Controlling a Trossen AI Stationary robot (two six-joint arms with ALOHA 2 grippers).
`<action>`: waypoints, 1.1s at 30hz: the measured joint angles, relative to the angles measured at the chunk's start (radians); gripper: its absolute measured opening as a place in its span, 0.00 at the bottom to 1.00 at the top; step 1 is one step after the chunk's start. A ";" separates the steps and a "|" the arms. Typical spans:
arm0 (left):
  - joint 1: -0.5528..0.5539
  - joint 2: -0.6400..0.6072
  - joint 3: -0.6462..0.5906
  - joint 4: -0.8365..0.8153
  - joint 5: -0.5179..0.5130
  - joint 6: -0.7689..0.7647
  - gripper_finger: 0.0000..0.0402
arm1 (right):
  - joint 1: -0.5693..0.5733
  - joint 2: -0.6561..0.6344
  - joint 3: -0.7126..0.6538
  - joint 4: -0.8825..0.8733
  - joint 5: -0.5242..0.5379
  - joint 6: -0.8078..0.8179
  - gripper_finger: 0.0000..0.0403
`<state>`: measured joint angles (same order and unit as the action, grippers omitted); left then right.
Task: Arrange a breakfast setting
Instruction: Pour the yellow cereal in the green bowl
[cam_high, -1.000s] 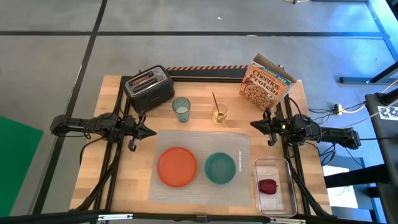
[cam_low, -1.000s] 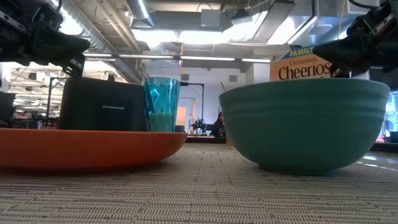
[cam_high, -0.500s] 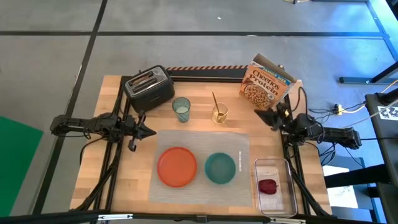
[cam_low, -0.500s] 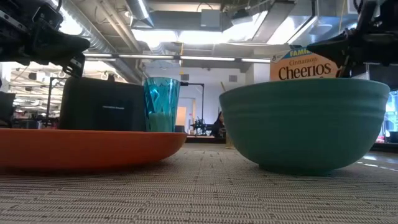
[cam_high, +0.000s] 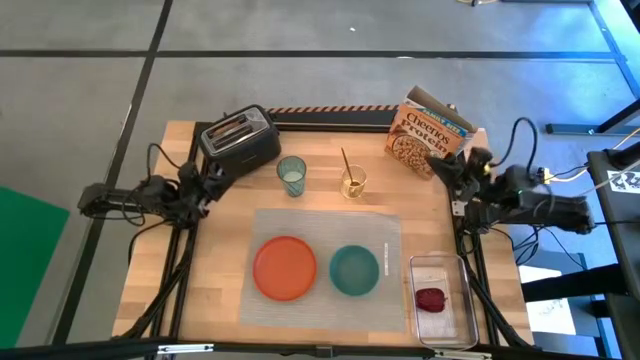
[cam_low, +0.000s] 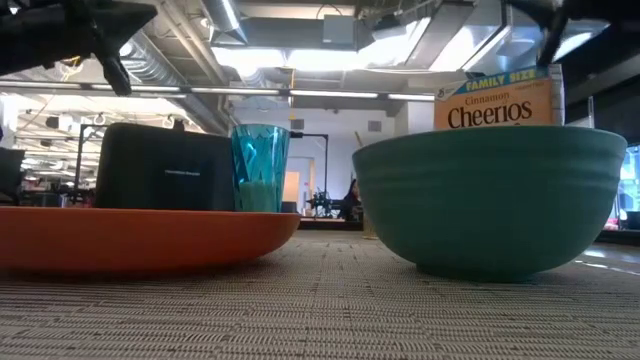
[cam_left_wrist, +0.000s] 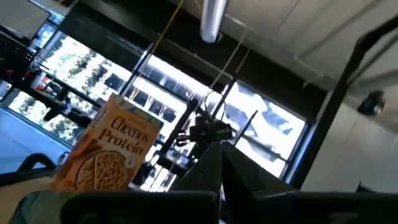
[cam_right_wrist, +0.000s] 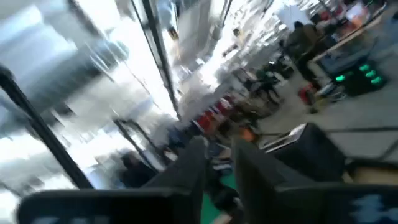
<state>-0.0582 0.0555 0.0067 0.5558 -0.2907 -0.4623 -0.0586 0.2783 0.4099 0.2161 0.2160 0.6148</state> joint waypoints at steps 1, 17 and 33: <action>0.000 0.016 0.001 0.046 -0.001 -0.003 0.00 | 0.000 0.041 0.069 -0.051 0.001 -0.055 0.25; 0.000 0.321 0.188 0.237 -0.086 0.000 0.00 | -0.001 0.480 0.994 -1.388 0.629 -0.252 0.74; 0.055 0.708 0.365 0.175 -0.171 0.094 0.16 | -0.001 0.219 0.508 -1.570 0.600 0.244 0.78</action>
<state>-0.0032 0.7631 0.3714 0.7311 -0.4614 -0.3683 -0.0593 0.4972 0.9178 -1.3540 0.8165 0.8583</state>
